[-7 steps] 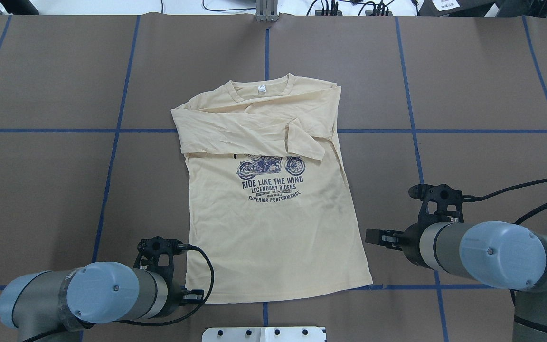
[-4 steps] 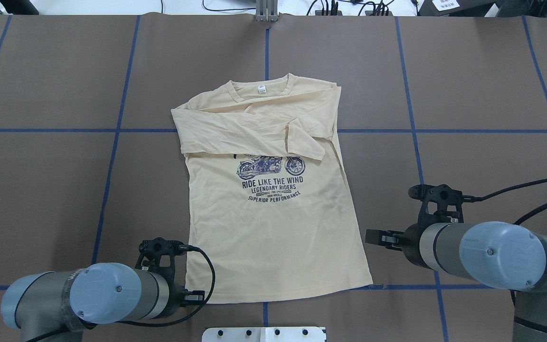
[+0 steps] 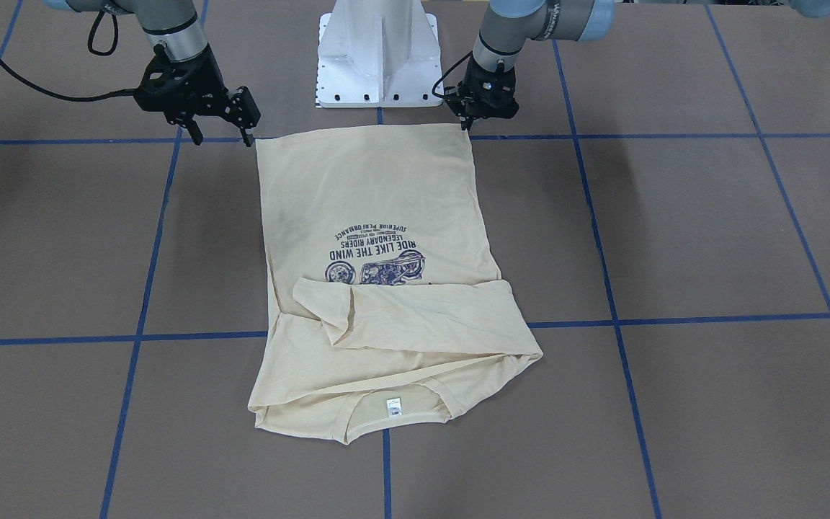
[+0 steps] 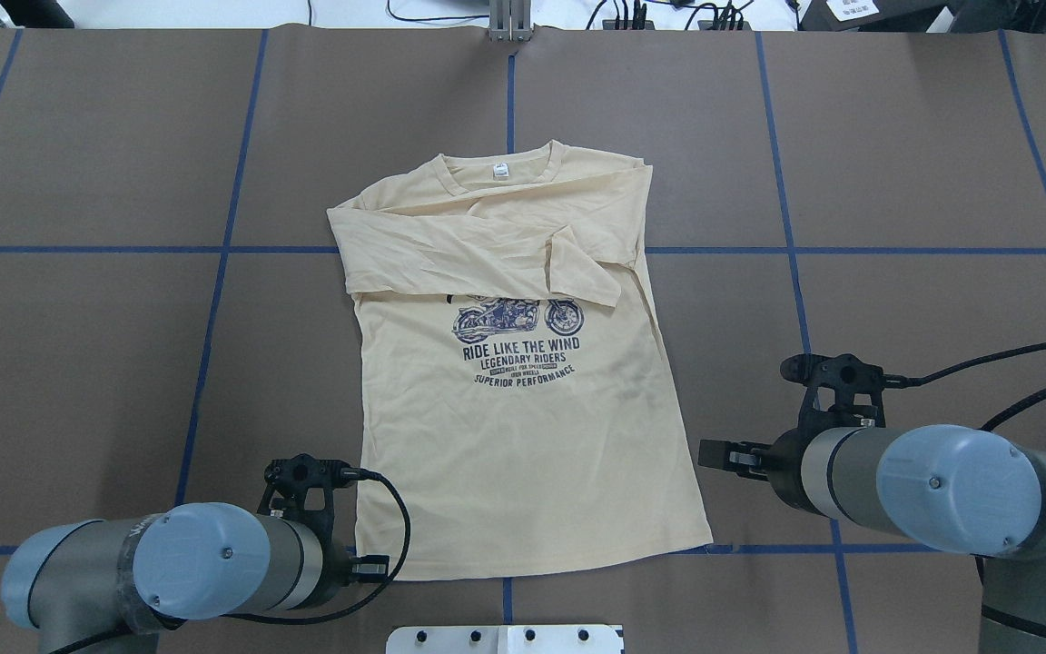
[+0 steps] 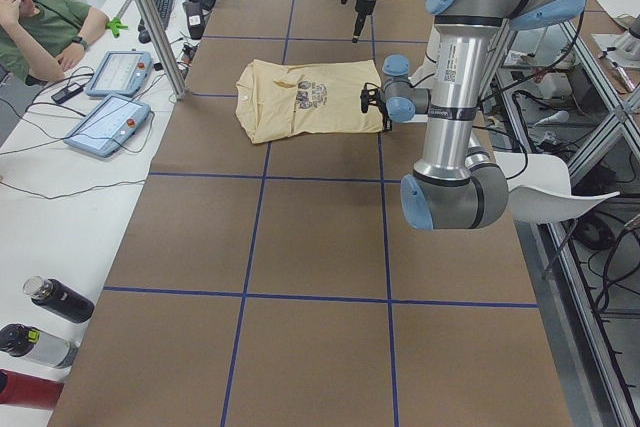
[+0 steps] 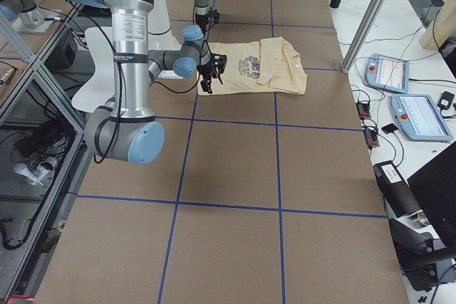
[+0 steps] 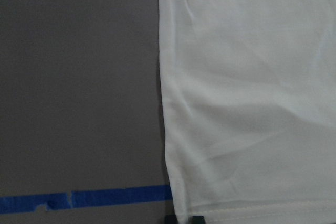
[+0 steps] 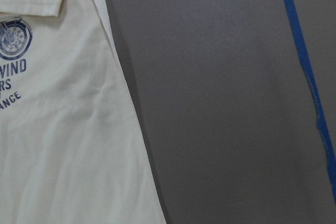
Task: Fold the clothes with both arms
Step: 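Grasp the hem corner with the left gripper while the right gripper repositions, then lower the right gripper onto its hem corner and grasp it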
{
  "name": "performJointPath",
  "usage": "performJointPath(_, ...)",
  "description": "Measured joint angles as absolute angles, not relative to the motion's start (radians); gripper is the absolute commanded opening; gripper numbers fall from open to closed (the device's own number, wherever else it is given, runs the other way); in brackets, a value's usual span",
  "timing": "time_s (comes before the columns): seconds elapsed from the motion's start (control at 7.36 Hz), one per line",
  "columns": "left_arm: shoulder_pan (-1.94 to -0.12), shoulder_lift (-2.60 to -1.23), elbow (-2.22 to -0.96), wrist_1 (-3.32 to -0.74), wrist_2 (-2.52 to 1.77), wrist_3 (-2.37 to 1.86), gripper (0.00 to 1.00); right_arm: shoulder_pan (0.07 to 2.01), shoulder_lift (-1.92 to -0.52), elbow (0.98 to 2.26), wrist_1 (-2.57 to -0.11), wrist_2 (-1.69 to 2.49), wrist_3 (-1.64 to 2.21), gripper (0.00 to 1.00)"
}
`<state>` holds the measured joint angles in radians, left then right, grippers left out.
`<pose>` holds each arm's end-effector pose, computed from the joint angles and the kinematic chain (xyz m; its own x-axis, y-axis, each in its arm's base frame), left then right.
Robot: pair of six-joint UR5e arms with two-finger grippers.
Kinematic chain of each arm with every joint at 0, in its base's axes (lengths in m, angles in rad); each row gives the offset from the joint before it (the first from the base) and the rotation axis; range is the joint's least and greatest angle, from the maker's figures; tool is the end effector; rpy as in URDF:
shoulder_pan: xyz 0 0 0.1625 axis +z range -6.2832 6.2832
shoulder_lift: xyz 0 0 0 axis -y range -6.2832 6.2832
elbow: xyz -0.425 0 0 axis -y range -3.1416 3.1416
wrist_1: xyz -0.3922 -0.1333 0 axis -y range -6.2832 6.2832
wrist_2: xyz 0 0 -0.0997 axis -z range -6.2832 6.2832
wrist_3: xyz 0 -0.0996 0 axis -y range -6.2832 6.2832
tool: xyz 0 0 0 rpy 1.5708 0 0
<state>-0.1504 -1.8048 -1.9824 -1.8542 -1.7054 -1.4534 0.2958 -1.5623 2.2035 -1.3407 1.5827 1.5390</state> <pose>0.5264 -0.2011 0.3192 0.5927 0.0276 -0.8049 -0.0274 0.9995 0.0140 -0.3999 -0.2600 0.3407 0.6246 0.1571 0.7650 -0.2631 0.9646 0.0167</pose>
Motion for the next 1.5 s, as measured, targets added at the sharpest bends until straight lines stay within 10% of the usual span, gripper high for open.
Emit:
performJointPath(0.27,-0.151,-1.806,-1.990,-1.853,-1.706,-1.452,0.00,0.268,-1.558,2.195,-1.341,1.569,1.557,0.98)
performJointPath(0.68,-0.151,-1.817,-2.008,-1.852,-1.710,-1.452,0.00,0.187,-1.534,2.156,-1.341,1.469,1.593,0.55)
performJointPath(1.5,-0.152,-1.836,-2.012,-1.853,-1.713,-1.453,0.00,0.121,-1.508,2.110,-1.344,1.404,1.617,0.51)
